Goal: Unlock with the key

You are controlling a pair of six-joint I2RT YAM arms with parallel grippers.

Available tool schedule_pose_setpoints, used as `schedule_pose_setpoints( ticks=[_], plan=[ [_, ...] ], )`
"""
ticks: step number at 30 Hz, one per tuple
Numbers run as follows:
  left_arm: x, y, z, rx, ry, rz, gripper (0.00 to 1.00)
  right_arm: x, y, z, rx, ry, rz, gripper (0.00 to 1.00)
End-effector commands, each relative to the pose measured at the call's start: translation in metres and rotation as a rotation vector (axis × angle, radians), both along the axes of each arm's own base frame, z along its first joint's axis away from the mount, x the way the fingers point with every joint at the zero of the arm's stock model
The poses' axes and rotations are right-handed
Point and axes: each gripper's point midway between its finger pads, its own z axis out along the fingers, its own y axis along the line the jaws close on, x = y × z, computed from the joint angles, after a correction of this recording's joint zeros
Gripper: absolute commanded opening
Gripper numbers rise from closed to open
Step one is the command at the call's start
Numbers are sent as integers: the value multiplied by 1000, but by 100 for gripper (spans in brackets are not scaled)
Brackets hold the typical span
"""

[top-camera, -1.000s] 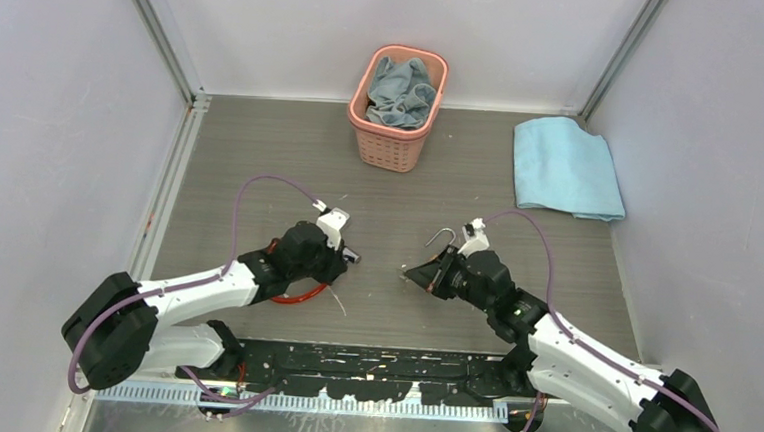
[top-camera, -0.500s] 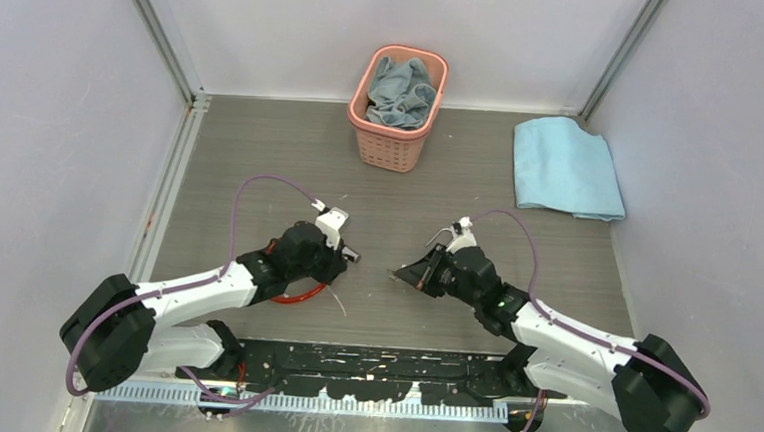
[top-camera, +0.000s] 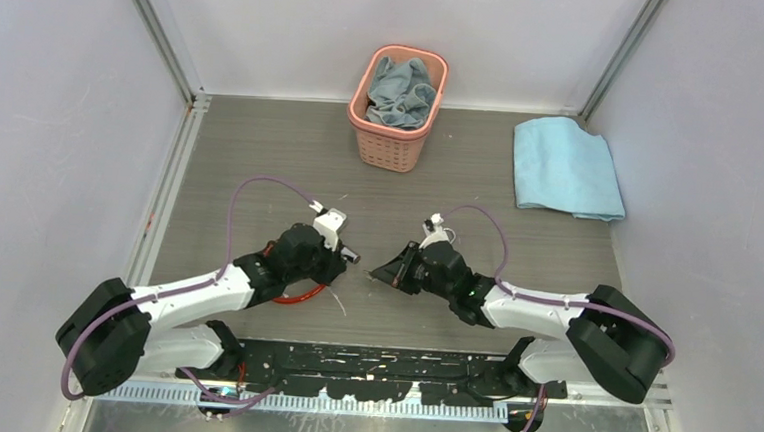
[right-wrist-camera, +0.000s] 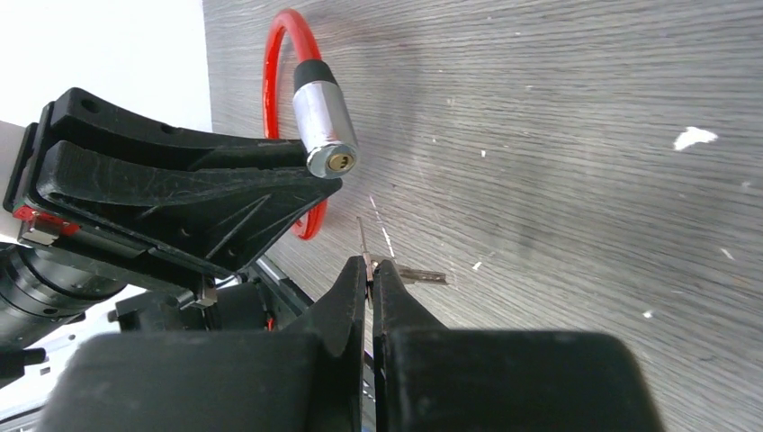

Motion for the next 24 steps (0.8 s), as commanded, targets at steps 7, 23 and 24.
schedule_pose_setpoints(
  ticks=[7,23,24],
  plan=[
    [14,-6,33,-129,-117,52,0,26,20,41,81,-121,-55,1],
    [13,-4,37,-154,-135,64,0,35,29,43,86,-139,-58,1],
    [13,-3,37,-157,-136,68,0,35,29,42,86,-137,-59,1]
  ],
)
